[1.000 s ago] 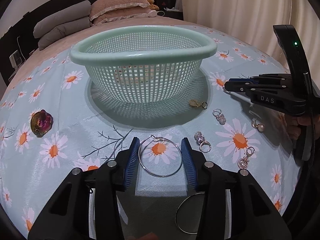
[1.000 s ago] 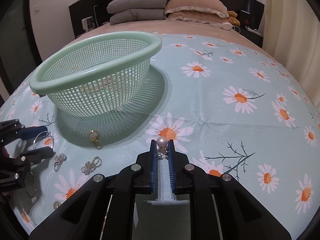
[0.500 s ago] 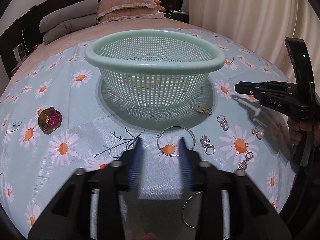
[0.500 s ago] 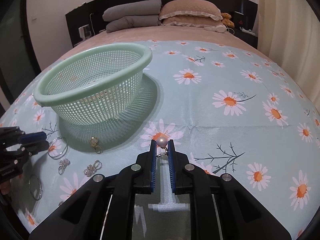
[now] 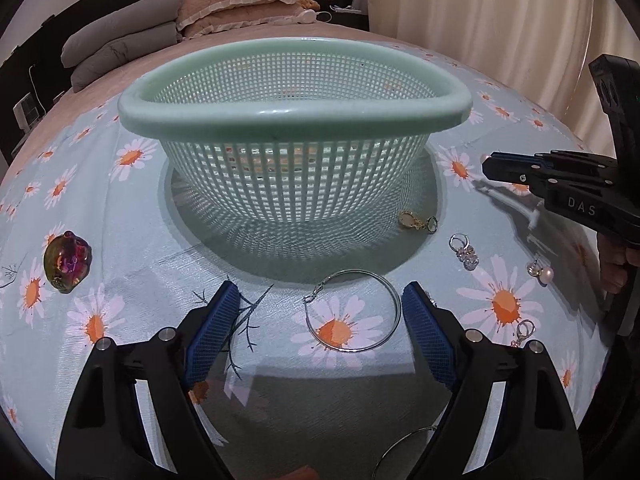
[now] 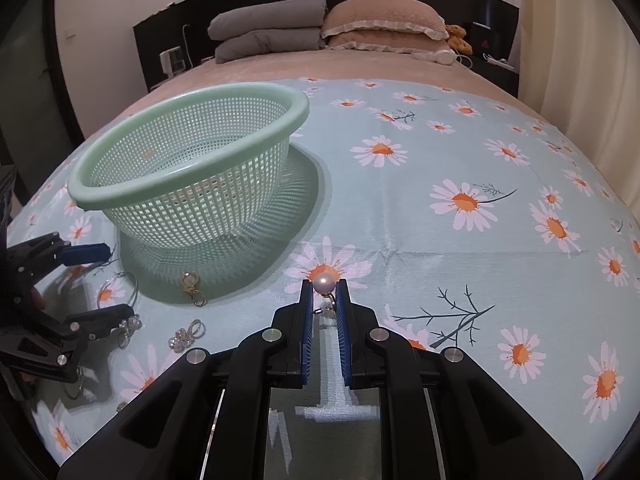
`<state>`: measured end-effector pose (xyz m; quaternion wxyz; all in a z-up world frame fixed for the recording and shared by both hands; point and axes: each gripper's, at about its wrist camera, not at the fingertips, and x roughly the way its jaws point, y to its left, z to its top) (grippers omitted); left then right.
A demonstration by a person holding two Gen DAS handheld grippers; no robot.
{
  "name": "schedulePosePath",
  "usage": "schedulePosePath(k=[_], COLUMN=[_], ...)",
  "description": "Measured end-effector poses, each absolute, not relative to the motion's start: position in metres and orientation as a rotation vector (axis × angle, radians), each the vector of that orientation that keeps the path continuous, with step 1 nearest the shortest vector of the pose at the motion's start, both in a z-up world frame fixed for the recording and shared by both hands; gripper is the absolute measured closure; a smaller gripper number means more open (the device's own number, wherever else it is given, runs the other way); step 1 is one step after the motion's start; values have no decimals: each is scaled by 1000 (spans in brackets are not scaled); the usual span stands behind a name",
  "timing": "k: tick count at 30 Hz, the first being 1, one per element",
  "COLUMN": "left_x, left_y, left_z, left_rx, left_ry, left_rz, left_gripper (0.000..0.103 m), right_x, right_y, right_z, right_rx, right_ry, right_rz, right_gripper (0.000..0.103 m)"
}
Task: Organize jewelry
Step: 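Grasp the silver hoop earring with the left tool while the right tool holds the pearl earring, then carry both earrings over the green basket and open both tools to release them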
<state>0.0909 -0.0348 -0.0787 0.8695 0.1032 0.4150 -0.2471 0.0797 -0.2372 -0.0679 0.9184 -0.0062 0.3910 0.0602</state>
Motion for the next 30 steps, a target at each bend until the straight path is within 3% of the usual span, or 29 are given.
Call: schedulePosePath(k=[1,4,16,30], left_x=[90,85,74,85], left_y=[-38,-44,-24,-9], left_z=[-79,-77,-51,34], left_rx=[220,231,166,224], left_ry=[861,855,847,673], left_rz=[-522,-551,-545,-522], left_gripper=[29,56,56,56], right_x=[80,80,73,92], right_y=[-238,-238,-238,-207], right_z=[-68,-67,-50,12], right_rx=[-14,-11,-4,21], right_ry=[804,800,753,618], right_rz=[122,121,133,260], right_gripper=[92,92,92,92])
